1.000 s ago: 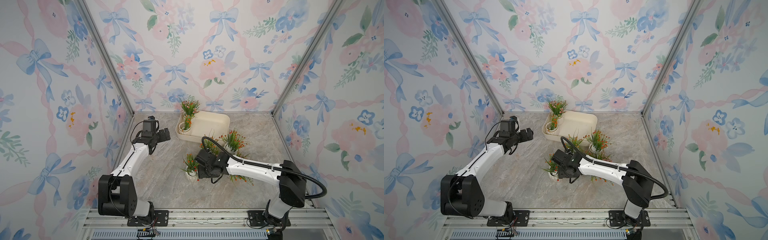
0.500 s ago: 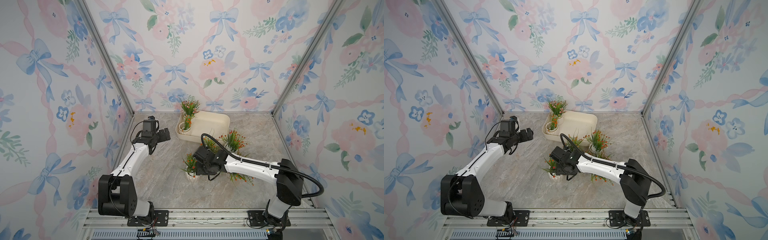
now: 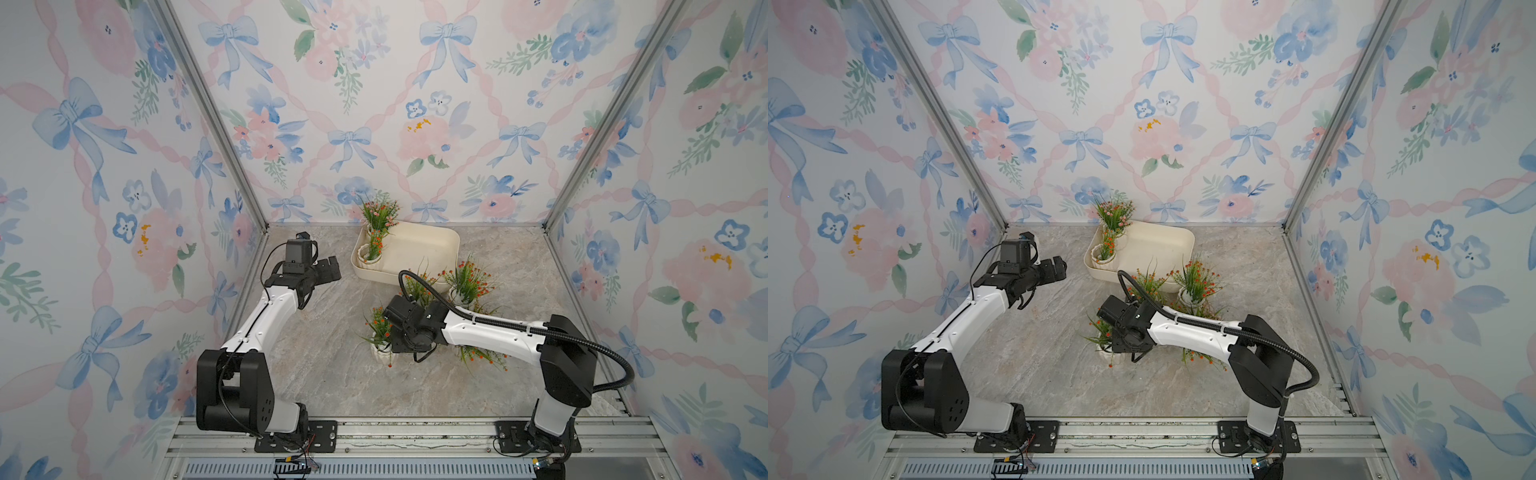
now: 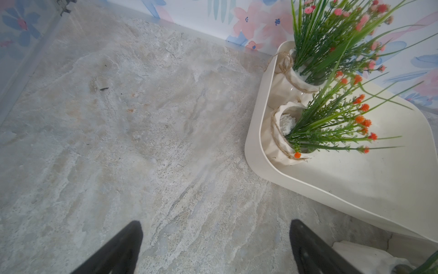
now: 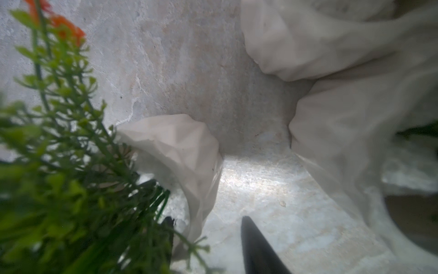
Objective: Put the potted gypsophila into the storage box
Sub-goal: Pick up the baby's breath potted plant from the center of the board.
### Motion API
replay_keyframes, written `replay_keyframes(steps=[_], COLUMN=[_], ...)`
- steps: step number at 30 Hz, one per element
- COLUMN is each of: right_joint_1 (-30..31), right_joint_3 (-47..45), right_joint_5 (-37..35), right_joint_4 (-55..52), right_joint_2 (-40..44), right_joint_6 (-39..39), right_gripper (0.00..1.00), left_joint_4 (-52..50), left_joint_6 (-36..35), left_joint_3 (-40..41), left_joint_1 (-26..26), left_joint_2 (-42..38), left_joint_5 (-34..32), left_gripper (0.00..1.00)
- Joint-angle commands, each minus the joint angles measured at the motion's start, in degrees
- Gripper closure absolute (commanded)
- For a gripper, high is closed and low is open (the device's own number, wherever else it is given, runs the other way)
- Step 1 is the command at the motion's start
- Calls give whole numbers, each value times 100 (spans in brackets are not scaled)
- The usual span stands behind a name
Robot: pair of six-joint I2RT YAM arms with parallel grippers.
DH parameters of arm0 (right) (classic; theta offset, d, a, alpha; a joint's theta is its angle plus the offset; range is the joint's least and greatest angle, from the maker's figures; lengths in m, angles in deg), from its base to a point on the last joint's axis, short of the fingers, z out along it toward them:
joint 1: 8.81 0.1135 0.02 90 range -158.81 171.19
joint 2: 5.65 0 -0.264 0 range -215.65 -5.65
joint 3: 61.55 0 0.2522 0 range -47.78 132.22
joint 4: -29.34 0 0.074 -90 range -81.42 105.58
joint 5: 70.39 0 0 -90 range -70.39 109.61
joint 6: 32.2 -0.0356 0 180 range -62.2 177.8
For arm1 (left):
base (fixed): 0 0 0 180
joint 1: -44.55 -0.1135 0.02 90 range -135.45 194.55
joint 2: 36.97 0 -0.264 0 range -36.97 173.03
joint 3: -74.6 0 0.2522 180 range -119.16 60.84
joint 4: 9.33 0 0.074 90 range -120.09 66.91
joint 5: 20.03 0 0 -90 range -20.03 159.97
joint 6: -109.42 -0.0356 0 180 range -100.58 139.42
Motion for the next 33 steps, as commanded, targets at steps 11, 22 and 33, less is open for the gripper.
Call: replay_keyframes(steps=[11,22,33], right_joint_1=[-79,-81,-75], right_joint_3=[223,257,350], right_joint_5=[10,2,57], right_joint_4=[40,-9,-7], right_joint_2=[-363,-447,-566], right_joint_6=[55,73,117], right_gripper=[56,58,62], left_joint_4=[32,37,32], left_joint_6=[-76,-76,-67], left_joint_3=[70,72,64], left_joint_1=[-28,-33,-30], left_joint_2=[88,96,115], left_joint_5=[-7,2,17], left_gripper=[2,2,2])
